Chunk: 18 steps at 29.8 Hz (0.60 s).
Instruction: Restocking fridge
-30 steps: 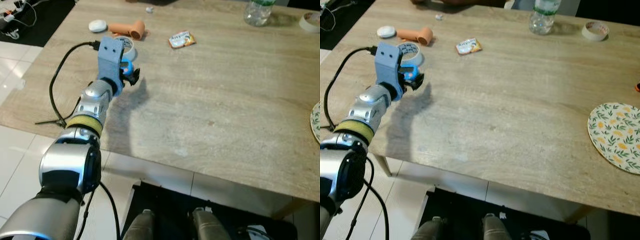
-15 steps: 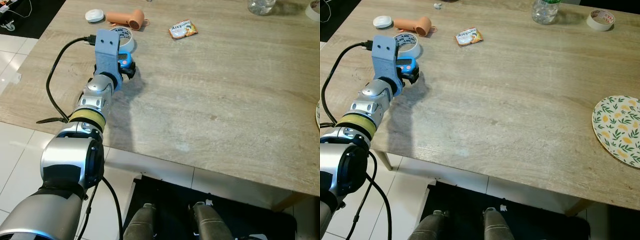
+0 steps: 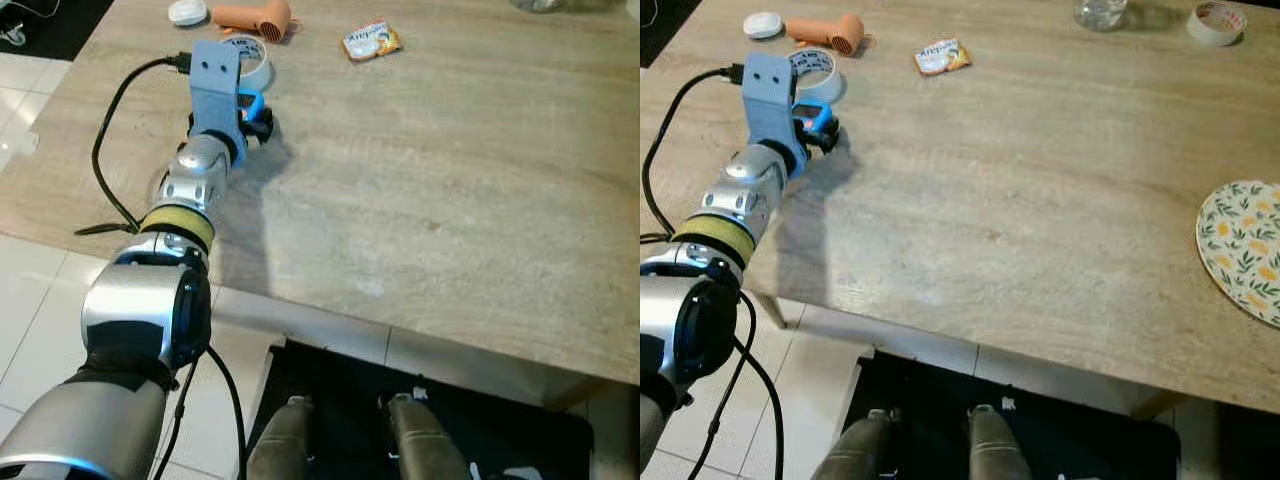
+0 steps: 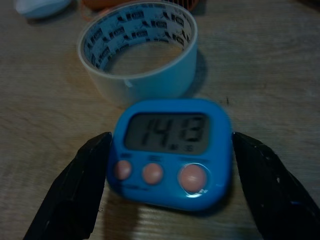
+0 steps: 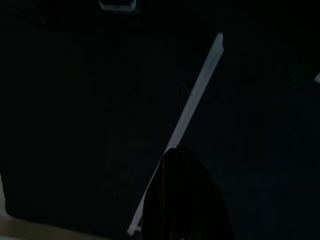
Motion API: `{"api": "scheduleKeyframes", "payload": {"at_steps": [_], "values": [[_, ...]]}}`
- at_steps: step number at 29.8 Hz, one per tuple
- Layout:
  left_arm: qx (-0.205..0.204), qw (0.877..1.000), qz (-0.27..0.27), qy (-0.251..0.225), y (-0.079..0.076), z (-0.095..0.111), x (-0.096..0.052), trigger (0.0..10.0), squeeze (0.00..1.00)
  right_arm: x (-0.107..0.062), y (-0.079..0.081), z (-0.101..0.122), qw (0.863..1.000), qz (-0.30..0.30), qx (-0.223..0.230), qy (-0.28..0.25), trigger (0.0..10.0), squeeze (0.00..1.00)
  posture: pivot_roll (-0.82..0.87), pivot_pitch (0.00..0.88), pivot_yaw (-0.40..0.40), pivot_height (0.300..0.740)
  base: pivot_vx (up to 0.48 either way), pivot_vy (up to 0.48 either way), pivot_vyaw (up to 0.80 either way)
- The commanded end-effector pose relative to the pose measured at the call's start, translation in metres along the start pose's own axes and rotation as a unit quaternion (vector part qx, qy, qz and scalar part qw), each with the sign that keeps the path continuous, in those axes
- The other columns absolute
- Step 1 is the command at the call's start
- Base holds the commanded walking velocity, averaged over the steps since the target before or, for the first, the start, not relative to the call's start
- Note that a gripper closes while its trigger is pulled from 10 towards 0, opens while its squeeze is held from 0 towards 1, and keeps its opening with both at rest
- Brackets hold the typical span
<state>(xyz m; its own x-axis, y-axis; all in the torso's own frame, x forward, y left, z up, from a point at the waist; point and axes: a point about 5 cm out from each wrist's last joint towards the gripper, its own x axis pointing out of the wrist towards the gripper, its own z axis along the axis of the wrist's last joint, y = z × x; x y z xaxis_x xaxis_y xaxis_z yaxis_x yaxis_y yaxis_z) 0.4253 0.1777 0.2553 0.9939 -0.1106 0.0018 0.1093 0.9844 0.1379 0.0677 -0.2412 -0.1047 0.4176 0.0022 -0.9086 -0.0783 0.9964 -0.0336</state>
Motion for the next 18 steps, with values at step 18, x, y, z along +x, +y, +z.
{"api": "scheduleKeyframes", "payload": {"at_steps": [18], "values": [[-0.012,1.0,-0.018,0.007,-0.012,0.005,0.003,8.9,0.0,-0.006,-0.001,-0.018,1.0,0.0,0.006,0.021,10.0,0.0,-0.14,0.469,0.047,0.74,0.0,0.0,0.0]]}}
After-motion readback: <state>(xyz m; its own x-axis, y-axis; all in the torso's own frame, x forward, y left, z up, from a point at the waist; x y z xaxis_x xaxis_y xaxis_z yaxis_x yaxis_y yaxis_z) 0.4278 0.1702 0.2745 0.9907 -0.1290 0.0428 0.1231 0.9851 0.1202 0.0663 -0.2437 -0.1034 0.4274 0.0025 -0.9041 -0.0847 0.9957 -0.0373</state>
